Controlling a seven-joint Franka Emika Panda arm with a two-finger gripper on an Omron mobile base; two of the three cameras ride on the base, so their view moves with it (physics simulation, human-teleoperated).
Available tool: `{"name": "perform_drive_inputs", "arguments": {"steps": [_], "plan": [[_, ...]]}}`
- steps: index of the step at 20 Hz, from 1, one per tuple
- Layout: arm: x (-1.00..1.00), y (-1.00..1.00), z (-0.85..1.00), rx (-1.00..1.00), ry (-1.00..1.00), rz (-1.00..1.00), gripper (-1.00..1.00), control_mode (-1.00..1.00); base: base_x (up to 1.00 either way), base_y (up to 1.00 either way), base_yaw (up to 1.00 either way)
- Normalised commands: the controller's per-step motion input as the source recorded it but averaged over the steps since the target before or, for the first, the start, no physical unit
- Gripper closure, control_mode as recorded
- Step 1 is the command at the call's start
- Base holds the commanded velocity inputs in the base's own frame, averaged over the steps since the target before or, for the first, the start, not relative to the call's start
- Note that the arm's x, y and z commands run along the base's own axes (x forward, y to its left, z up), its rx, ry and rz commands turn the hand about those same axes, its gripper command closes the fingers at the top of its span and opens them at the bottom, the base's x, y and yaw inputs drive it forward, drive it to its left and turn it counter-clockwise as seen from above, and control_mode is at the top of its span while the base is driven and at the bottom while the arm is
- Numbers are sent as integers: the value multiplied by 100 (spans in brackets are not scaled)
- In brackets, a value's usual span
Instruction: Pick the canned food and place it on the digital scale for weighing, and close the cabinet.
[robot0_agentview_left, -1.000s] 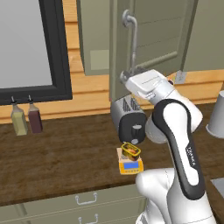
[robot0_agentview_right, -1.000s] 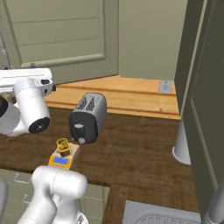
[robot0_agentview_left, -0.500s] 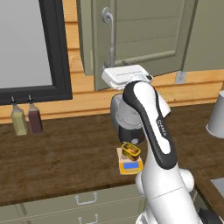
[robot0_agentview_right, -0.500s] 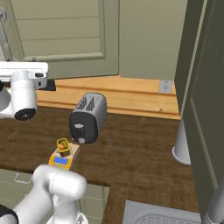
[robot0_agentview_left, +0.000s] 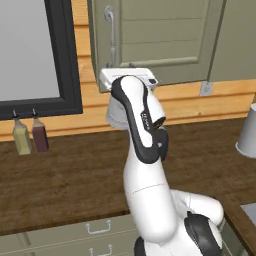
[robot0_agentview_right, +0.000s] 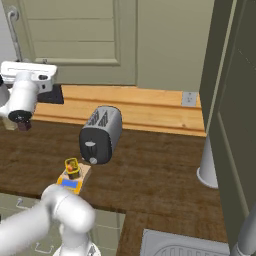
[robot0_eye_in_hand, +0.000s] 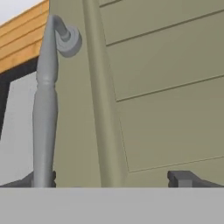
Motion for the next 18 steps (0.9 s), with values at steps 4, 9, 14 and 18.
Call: {"name": "perform_drive_inputs", "arguments": {"steps": [4, 9, 14, 18], "plan": [[98, -3, -9, 5, 0, 0, -100, -100, 0, 0, 0], [86, -6, -14, 3, 0, 0, -100, -100, 0, 0, 0], [76, -8, -20, 2, 0, 0, -100, -100, 0, 0, 0], [16, -58, -1, 3, 3, 0, -100, -100, 0, 0, 0]]}}
